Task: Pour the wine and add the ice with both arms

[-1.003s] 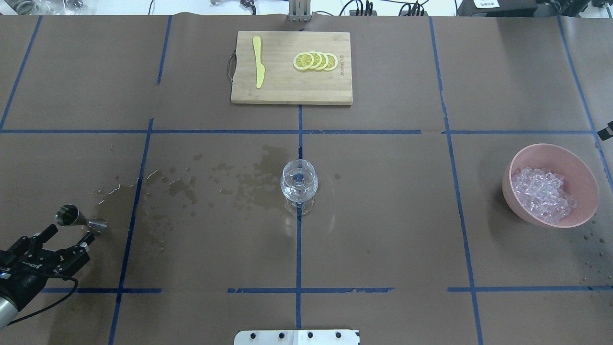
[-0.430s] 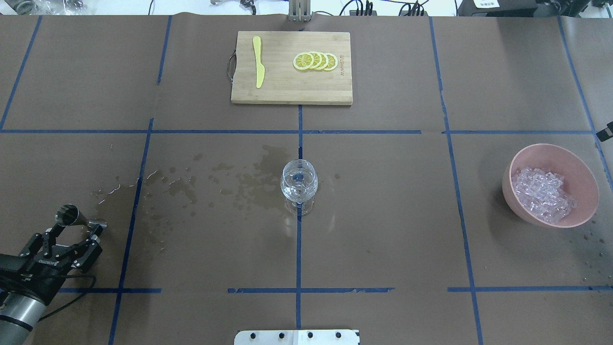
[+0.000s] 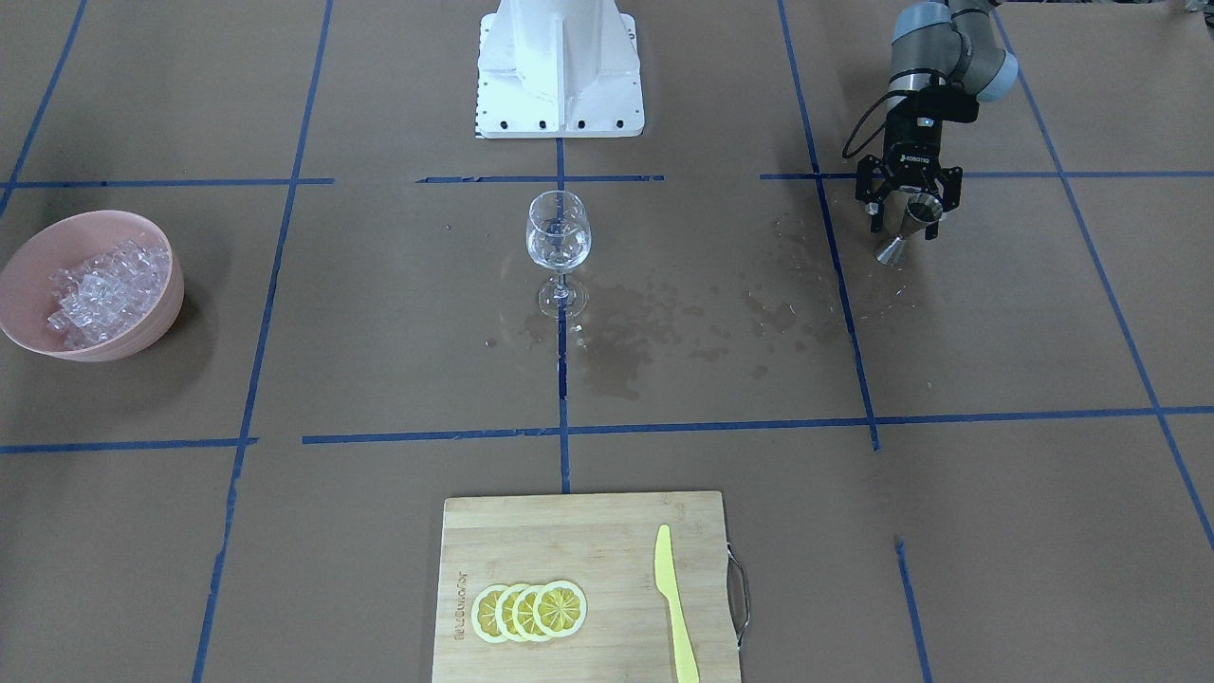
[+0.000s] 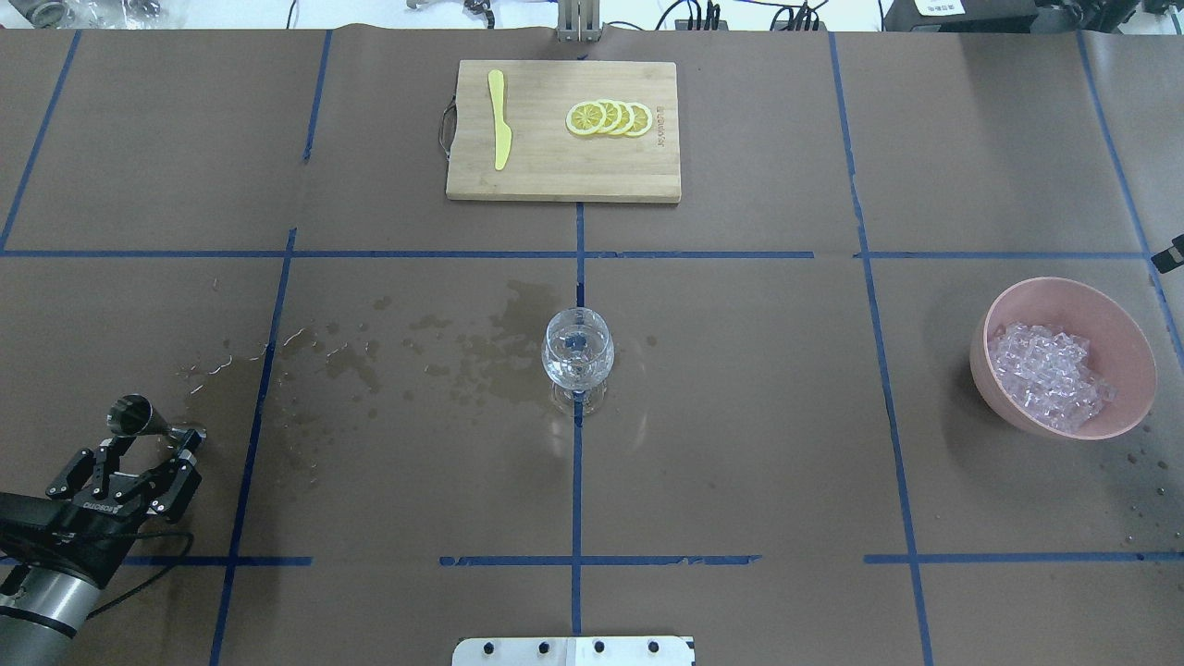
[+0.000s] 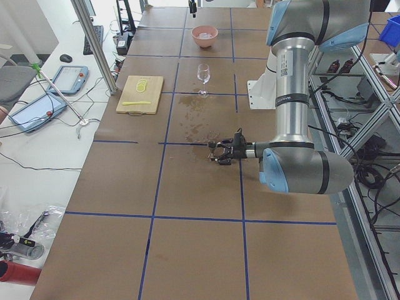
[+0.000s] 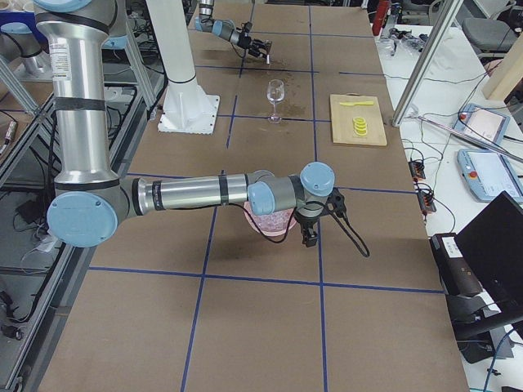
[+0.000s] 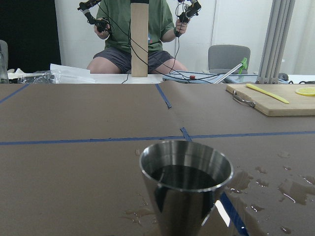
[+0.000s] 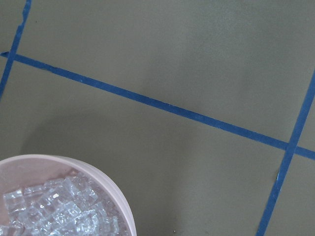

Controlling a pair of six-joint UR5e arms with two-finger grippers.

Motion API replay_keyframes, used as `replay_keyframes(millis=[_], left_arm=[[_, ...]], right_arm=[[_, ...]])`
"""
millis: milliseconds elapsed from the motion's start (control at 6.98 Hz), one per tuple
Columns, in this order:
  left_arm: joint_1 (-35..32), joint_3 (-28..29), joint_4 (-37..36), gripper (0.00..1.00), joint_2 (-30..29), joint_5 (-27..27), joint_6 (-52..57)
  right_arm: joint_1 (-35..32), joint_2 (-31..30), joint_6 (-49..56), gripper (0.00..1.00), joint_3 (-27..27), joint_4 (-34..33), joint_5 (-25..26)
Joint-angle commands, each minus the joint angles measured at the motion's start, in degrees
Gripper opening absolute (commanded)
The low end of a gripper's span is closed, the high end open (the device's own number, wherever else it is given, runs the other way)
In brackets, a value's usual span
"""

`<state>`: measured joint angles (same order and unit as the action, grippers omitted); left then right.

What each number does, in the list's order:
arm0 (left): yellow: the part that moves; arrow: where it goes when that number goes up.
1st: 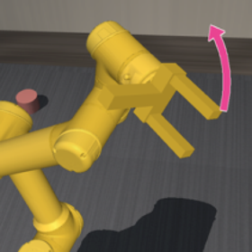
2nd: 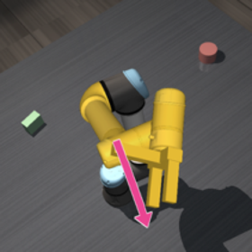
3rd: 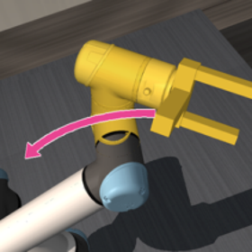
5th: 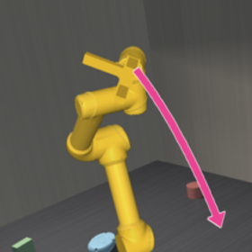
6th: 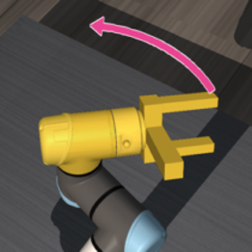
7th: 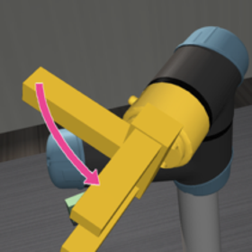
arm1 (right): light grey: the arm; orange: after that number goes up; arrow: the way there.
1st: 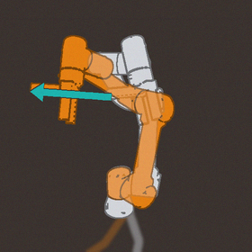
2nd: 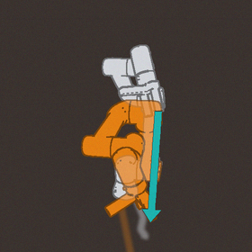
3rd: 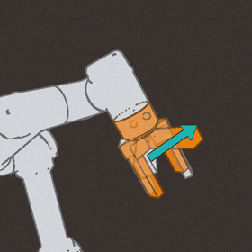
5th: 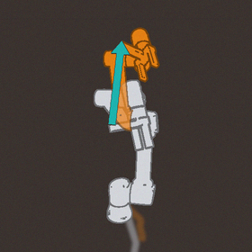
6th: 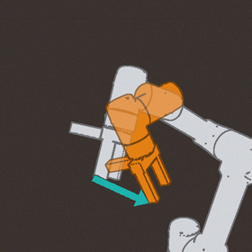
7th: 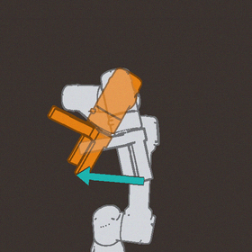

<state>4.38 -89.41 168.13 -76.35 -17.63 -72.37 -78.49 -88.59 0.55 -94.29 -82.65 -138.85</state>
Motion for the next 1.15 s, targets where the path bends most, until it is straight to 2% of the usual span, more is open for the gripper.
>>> replay_keyframes(millis=[0,287,430,717,1003], left_arm=[[-0.1,0.5,0.0,0.78,0.0,0.0,0.0],[0.0,0.6,0.0,0.73,-0.1,0.0,0.1],[-0.1,0.6,0.0,0.63,-0.1,0.0,0.3],[-0.1,0.6,0.0,0.54,0.0,0.0,0.6],[-0.2,0.5,0.0,0.41,0.0,0.0,0.6]], right_arm=[[0.0,0.0,0.1,1.00,0.0,0.0,0.1],[0.0,-0.1,0.2,1.00,0.1,0.0,0.1],[0.0,-0.1,0.2,1.00,0.1,0.0,0.1],[0.0,0.0,0.2,1.00,0.2,0.0,0.1],[0.0,0.0,0.2,1.00,0.2,0.0,0.1]])
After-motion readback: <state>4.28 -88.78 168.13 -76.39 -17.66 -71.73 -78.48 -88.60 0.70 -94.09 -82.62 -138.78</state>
